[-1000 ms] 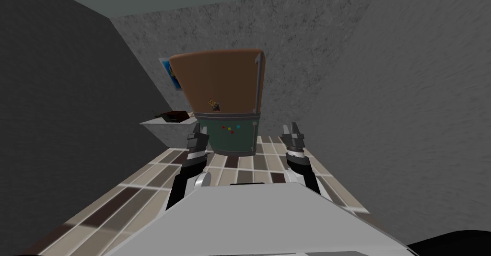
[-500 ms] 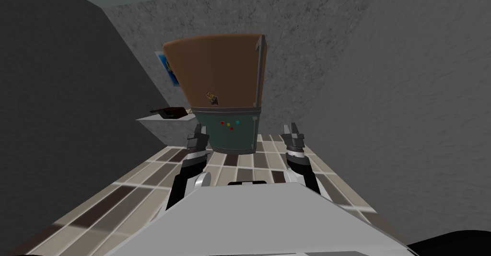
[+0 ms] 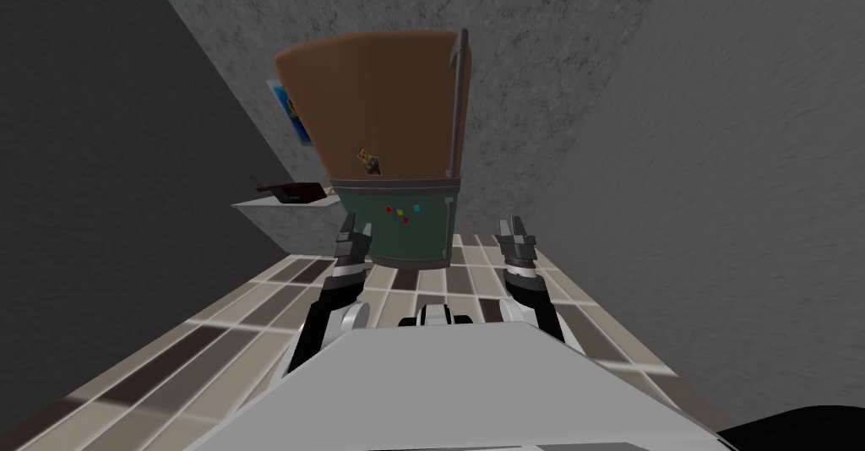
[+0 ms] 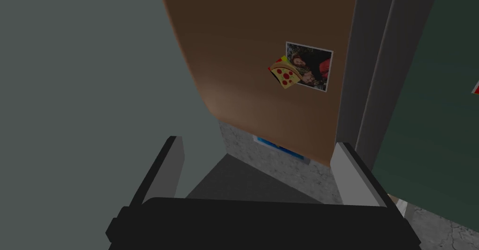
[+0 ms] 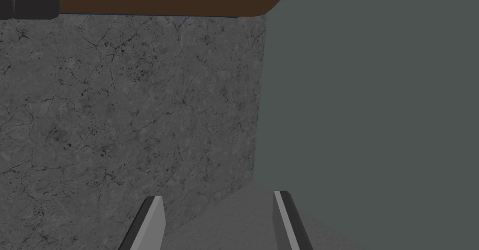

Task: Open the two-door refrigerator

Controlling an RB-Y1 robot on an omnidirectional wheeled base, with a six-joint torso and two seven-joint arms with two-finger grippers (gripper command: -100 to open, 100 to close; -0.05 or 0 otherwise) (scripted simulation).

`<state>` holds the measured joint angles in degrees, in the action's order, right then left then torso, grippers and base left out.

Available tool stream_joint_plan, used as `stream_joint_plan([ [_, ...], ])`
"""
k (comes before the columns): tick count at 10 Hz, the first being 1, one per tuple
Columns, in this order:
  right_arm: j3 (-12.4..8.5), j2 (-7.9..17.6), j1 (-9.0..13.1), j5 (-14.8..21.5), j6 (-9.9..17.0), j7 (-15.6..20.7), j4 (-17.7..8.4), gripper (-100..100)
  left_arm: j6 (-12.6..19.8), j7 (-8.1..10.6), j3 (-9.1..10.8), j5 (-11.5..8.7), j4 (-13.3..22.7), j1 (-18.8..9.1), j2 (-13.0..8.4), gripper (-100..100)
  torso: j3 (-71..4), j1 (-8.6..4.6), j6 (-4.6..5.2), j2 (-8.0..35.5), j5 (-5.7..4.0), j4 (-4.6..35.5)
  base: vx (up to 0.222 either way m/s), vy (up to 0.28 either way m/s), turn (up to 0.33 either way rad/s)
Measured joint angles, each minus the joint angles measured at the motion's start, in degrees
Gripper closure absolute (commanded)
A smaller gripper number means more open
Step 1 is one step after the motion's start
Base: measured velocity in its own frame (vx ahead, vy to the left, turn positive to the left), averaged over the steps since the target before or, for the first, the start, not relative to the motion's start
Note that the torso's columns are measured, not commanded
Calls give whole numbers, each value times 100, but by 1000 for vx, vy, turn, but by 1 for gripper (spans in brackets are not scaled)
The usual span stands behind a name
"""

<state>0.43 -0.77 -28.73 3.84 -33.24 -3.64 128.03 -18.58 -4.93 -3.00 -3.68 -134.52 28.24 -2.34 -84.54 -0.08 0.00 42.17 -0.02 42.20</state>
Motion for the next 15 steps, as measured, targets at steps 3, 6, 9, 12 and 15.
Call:
stream_joint_plan([
  [3,0,-1,0,0,0,0,0,0,421,-53,-8,-68,126,-418,-446,-100,-4,0,0,8,0,7,36,-96,-4],
  [6,0,0,0,0,0,0,0,0,851,-127,-71,-114,176,-790,-634,-100,0,18,0,15,6,10,29,-68,-5],
  [9,0,0,0,0,0,0,0,0,1280,-194,-116,-180,324,-1247,-754,-100,-3,2,0,9,1,8,27,-75,-3],
  [12,0,0,0,0,0,0,0,0,1693,-250,-154,-225,365,-1614,-791,-100,-3,12,-1,11,3,8,32,-72,-4],
  [15,0,0,0,0,0,0,0,0,2144,-291,-159,-318,451,-2062,-873,-100,-1,6,0,13,2,9,20,-75,-2],
])
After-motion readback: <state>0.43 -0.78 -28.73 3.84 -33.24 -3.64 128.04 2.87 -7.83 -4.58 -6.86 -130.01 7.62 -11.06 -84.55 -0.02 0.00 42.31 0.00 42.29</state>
